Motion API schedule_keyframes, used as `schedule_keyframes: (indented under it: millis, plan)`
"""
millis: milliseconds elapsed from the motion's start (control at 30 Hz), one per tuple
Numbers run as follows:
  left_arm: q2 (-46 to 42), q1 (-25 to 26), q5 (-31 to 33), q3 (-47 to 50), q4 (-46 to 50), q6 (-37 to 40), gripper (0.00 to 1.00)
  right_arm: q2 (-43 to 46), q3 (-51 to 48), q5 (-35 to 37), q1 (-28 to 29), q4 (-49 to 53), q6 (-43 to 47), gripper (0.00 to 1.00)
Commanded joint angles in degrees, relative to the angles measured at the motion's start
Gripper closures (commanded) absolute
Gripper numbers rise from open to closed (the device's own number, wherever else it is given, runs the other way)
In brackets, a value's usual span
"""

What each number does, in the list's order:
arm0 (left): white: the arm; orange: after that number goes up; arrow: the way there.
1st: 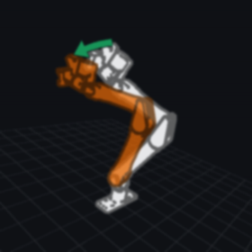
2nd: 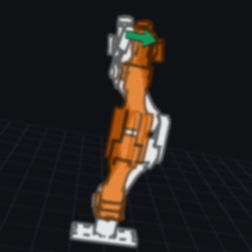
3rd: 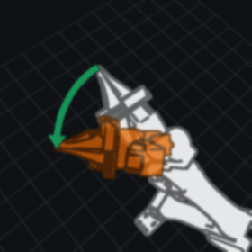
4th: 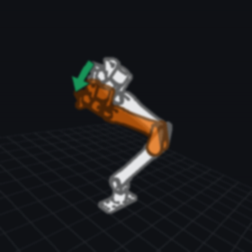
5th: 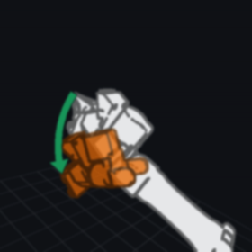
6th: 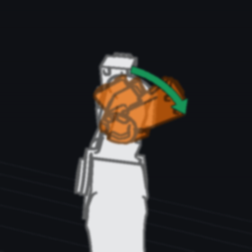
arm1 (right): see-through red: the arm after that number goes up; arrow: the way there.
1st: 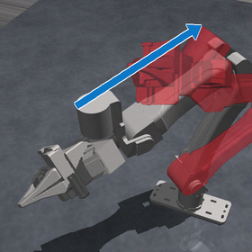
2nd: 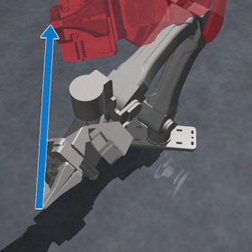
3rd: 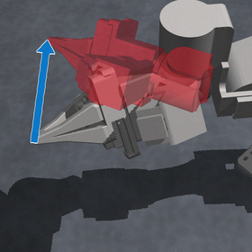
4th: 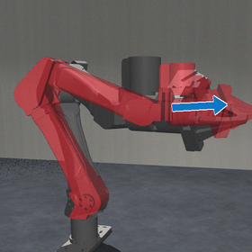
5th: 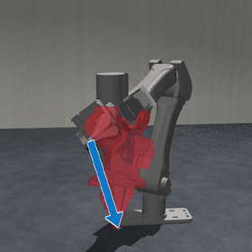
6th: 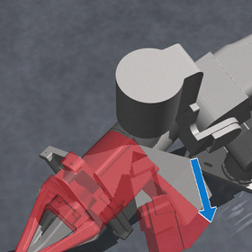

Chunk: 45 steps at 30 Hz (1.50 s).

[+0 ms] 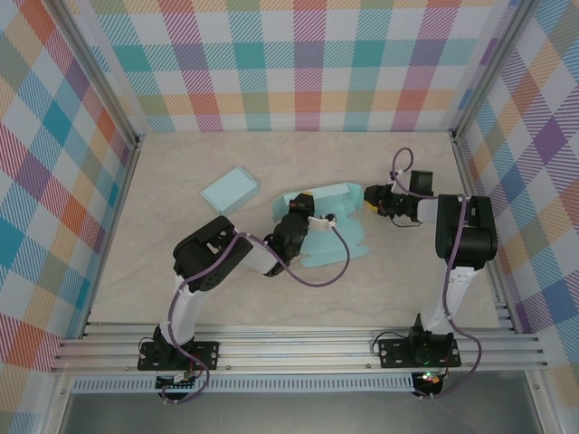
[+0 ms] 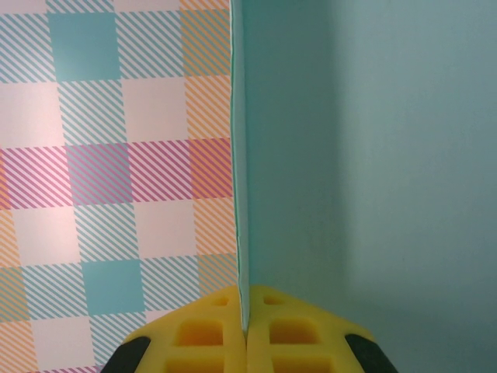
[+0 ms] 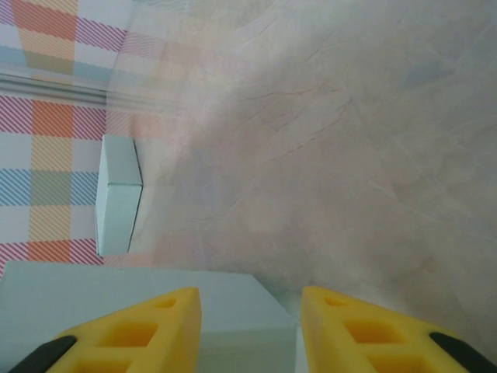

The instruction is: Fold the paper box

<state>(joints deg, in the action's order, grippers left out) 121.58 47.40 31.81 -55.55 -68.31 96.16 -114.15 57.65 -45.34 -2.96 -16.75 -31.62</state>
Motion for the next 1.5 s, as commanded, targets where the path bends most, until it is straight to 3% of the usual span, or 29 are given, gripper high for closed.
schedule_keyframes:
  millis: [0,333,1067,1467]
  plan:
    - [1.79,-0.87,-2.00,1.23,-2.40,2.59,1.00,2.09,-1.30,-2.10,0.84,-3.56,1.21,0.62]
    - [3.53,-0.94,-1.77,1.36,-3.08,5.44,1.00,3.96,-4.73,-0.85,1.87,-6.01,2.50,0.62]
    - [5.14,-0.91,-1.80,1.69,-2.36,4.65,1.00,12.53,-11.04,11.22,9.54,-5.95,9.31,0.52]
    - [4.85,-0.94,-2.86,1.82,-1.82,4.35,1.00,12.38,-7.73,23.25,13.27,-3.26,14.46,0.47]
